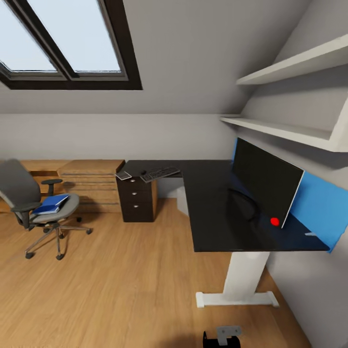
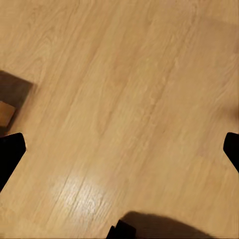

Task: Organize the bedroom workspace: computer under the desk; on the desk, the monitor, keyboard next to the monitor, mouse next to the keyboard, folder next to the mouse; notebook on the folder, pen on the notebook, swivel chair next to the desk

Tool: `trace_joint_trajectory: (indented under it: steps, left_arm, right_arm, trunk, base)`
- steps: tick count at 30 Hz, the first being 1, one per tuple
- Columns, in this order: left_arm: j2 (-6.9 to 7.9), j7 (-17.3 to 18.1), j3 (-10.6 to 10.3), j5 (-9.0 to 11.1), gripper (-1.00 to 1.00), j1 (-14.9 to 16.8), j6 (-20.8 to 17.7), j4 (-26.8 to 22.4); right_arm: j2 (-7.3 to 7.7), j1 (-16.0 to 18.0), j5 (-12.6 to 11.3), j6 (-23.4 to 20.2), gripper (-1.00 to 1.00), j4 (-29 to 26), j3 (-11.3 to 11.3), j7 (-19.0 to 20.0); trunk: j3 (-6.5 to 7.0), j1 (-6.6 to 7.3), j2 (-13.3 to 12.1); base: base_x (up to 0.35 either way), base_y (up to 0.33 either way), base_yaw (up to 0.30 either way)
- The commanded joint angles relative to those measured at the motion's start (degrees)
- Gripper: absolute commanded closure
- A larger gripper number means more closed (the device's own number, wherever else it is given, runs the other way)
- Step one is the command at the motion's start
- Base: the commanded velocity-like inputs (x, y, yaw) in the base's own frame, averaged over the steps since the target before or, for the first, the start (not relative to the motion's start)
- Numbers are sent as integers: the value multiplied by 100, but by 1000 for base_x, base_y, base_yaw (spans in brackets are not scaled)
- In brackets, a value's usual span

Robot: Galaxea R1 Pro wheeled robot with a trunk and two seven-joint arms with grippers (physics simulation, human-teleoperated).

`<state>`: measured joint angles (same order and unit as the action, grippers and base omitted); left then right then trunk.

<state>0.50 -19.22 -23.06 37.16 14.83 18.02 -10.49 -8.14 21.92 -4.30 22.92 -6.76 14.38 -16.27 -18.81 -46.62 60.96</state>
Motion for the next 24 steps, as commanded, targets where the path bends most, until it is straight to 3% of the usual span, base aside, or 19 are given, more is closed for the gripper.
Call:
trace_joint_trajectory:
  steps: [1,14,24]
  left_arm:
    - [3,-29,-49,37,-100,3,8,-6]
    - [3,-29,-58,37,-100,3,-1,-6]
    - [3,-30,-84,37,-100,3,-1,-2]
  right_arm:
    - [-2,5,-45,20,-100,20,52,-27]
    - [-152,5,-41,20,-100,52,39,-23]
    - [-153,5,-36,20,-100,52,30,-17]
  trunk:
    - [-9,-2,4]
    - [-74,-2,4]
    - [-82,-2,4]
  base:
    - [199,295,248]
    - [246,254,220]
    - [312,152,22]
